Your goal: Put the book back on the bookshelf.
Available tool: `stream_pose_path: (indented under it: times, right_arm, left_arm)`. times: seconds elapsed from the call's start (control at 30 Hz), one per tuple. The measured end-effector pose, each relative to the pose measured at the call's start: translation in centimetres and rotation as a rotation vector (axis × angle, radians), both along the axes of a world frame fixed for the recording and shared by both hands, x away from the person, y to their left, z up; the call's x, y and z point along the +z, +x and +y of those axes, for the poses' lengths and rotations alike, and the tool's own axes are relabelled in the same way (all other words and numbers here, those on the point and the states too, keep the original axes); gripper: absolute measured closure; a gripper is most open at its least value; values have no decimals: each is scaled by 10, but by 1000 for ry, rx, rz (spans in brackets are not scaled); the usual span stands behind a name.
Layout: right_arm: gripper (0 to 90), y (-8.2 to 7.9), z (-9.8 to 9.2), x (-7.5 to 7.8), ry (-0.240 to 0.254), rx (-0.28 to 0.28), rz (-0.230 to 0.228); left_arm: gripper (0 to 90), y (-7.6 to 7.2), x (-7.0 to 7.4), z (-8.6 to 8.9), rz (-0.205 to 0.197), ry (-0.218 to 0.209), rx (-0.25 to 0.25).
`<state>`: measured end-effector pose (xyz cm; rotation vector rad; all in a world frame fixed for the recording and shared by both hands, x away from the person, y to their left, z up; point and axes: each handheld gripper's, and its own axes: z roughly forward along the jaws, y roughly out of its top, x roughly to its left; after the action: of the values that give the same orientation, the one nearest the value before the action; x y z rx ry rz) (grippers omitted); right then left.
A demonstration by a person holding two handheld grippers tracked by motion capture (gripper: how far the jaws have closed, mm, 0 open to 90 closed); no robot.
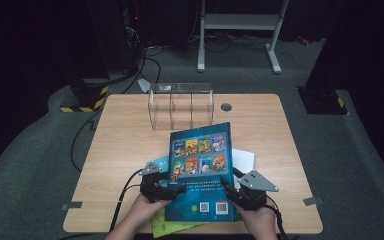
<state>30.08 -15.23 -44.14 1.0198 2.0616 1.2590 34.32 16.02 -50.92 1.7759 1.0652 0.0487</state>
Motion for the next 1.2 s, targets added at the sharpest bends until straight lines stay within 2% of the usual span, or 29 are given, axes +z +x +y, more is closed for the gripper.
stream_pose_path:
  times: [0.23, 0.43, 0.6, 0.73, 0.83, 1.1, 1.2]
  right_arm:
    - [510, 1, -1, -1, 5, 1, 6]
    - [509, 3, -2, -3, 20, -3, 24]
    - [508, 5, -3, -4, 27, -10, 44]
    - [507, 6, -3, -5, 32, -14, 52]
    - [505, 6, -3, -4, 32, -18, 50]
    - [506, 3, -3, 3, 21, -27, 7]
    - [508, 1, -2, 6, 18, -32, -20]
  left_arm:
    - [0, 0, 1, -3, -6, 1, -3]
    - [8, 1, 4, -5, 5, 28, -10]
    - [11, 0, 7, -6, -6, 54, -4]
    - [21, -3, 10, -6, -42, 72, 2]
    - [73, -6, 14, -4, -75, 60, 30]
    - [152, -15, 24, -2, -164, 47, 92]
    - [205, -17, 28, 0, -193, 27, 116]
